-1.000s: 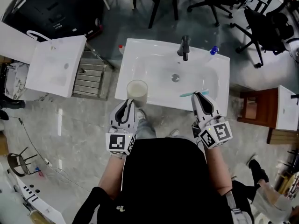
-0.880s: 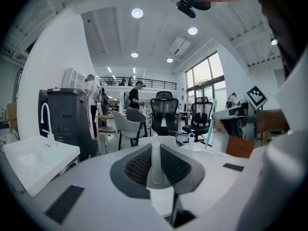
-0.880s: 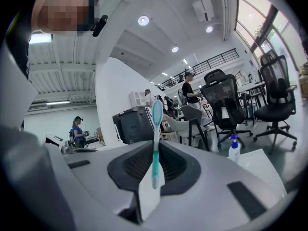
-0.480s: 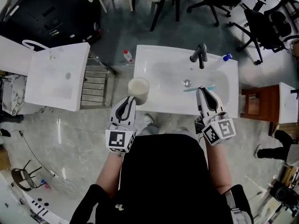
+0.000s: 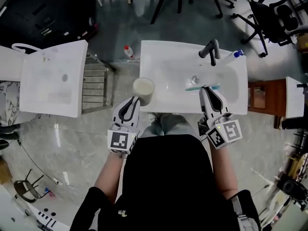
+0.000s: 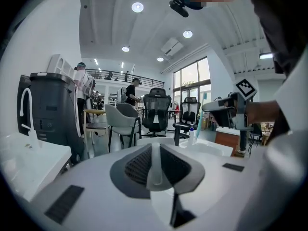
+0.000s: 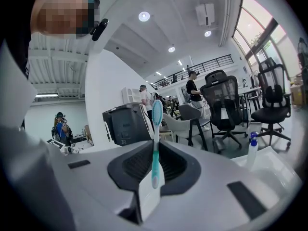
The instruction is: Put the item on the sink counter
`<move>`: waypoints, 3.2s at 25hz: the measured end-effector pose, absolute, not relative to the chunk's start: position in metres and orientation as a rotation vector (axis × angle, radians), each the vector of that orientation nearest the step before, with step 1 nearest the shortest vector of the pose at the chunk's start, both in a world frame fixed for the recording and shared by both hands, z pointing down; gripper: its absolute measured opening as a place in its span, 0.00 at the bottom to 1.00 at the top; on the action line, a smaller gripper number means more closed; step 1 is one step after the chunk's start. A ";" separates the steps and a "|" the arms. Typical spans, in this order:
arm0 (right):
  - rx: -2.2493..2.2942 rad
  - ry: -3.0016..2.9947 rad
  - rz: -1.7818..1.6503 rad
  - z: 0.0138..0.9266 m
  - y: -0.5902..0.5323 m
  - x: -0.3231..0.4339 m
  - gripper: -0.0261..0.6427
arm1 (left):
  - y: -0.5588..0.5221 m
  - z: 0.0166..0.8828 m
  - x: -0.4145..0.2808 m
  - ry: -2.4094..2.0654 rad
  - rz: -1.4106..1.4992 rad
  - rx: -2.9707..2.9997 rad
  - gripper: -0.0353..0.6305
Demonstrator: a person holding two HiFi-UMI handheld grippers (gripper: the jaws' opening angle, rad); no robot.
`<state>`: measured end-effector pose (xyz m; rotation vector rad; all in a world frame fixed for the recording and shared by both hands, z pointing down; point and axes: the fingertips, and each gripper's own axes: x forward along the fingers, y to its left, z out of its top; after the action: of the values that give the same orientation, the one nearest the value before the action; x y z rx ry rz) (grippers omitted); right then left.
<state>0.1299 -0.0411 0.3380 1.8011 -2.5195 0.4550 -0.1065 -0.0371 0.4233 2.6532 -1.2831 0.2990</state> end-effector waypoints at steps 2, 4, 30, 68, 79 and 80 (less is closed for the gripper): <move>1.795 -2.509 0.466 0.342 -0.042 0.127 0.12 | -0.037 0.431 -0.103 -1.257 0.312 2.671 0.15; 1.788 -2.500 0.474 0.346 -0.042 0.125 0.12 | -0.037 0.438 -0.098 -1.233 0.320 2.688 0.15; 1.646 -2.412 0.584 0.394 -0.029 0.112 0.12 | -0.072 0.509 -0.069 -1.245 0.111 2.689 0.14; 1.478 -2.492 0.623 0.406 -0.039 0.069 0.12 | -0.010 0.584 -0.071 -1.128 0.484 2.626 0.15; 1.355 -2.596 0.613 0.399 -0.063 0.035 0.12 | 0.005 0.586 -0.099 -1.104 0.543 2.524 0.28; 1.336 -2.609 0.619 0.399 -0.066 0.031 0.12 | 0.005 0.584 -0.105 -1.133 0.557 2.519 0.28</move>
<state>0.0308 -0.0656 0.3992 1.3358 -2.6092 0.6191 -0.1047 0.0054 0.5836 2.5188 -1.1332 0.5568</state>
